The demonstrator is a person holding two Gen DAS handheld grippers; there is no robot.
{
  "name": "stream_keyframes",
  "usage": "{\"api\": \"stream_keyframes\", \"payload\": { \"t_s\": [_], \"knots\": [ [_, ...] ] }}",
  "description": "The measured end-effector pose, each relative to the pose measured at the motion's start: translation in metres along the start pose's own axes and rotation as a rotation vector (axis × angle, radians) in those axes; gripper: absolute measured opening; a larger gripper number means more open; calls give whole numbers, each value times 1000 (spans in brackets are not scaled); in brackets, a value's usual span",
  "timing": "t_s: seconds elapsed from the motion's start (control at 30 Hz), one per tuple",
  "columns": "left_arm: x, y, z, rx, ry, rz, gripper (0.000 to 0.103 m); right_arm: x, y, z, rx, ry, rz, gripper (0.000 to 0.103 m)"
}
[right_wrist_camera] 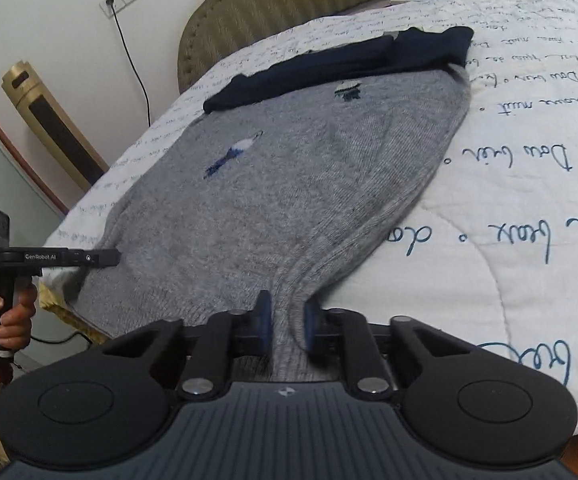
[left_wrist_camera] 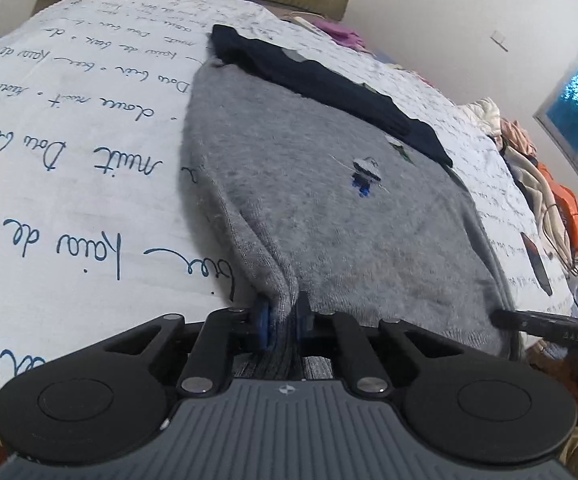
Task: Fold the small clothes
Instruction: 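Lift the hem with both tools and fold it toward the collar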
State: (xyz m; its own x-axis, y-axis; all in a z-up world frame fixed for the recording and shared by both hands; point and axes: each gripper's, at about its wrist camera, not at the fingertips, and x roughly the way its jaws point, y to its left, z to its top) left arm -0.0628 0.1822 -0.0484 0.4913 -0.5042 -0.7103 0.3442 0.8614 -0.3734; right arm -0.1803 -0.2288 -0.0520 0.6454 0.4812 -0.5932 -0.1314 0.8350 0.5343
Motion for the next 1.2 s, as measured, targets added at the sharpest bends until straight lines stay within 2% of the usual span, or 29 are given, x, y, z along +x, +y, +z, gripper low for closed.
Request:
{"api": "stream_keyframes", "payload": {
  "t_s": [0.1,0.3,0.47,0.53,0.63,0.7,0.77,0.83,0.9,1.1,1.2],
  "knots": [
    [-3,-17,6,40,-18,38,10,-7,1,10,-13,-34,8,13],
    [-5,-63,33,110,-109,67,10,-7,7,48,-57,-126,-23,13],
    [4,-77,66,101,-172,103,10,4,-3,87,-63,-191,-79,13],
    [18,-73,75,83,-163,127,10,16,-14,100,-52,-190,-116,13],
    [42,-58,79,40,-107,151,10,39,-40,110,18,-148,-158,14],
    [56,-47,76,18,-71,159,10,48,-59,108,97,-115,-139,15],
    [62,-37,72,-9,-52,147,11,47,-68,101,142,-110,-109,21],
    [61,-31,68,-24,-55,126,23,42,-67,92,134,-106,-123,28],
    [58,-29,63,-24,-60,118,26,35,-63,84,112,-106,-150,31],
    [58,-36,49,28,-55,133,38,27,-52,65,60,-64,-168,31],
    [58,-40,45,46,-68,147,38,32,-48,63,34,-61,-181,31]
  ]
}}
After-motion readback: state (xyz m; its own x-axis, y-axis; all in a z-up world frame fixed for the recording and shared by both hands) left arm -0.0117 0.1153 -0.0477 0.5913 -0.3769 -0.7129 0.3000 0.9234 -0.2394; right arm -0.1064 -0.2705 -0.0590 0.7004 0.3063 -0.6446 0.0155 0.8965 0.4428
